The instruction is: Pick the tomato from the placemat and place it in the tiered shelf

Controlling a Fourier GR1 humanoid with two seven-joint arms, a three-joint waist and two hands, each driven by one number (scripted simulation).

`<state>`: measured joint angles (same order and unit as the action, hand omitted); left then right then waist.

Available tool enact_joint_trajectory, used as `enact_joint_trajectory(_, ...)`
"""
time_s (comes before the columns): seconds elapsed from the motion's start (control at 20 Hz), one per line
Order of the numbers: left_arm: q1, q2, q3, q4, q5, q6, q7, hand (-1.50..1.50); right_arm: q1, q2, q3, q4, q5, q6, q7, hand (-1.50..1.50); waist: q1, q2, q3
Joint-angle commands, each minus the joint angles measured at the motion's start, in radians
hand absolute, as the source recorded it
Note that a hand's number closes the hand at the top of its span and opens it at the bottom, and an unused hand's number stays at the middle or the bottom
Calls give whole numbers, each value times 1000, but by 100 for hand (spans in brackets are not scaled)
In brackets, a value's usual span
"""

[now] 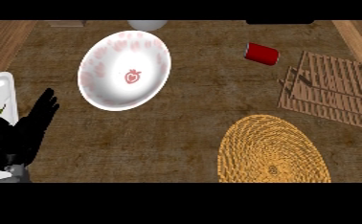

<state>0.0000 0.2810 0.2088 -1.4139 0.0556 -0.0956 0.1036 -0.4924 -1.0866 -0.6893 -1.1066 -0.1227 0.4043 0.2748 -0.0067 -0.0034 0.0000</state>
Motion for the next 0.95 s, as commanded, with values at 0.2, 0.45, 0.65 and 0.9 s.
enact_joint_trajectory(0.2, 43, -1, 10, -73, 9, 1, 36, 0, 64, -233, -274, 224, -160, 189, 10, -150, -9, -1, 1)
enact_joint_trajectory(0.45, 89, -32, 1, -93, -14, 28, 5, 0, 217, -382, -427, 428, -112, 310, -63, -150, -35, -4, 4)
enact_joint_trajectory(0.65, 118, -4, 55, -60, 19, 9, -11, 0, 333, -479, -516, 550, -80, 469, -112, -150, -78, -13, 5)
enact_joint_trajectory(0.9, 128, 4, 71, -71, 32, 6, 9, 0, 424, -529, -622, 661, -40, 543, -226, -150, -107, -19, 7)
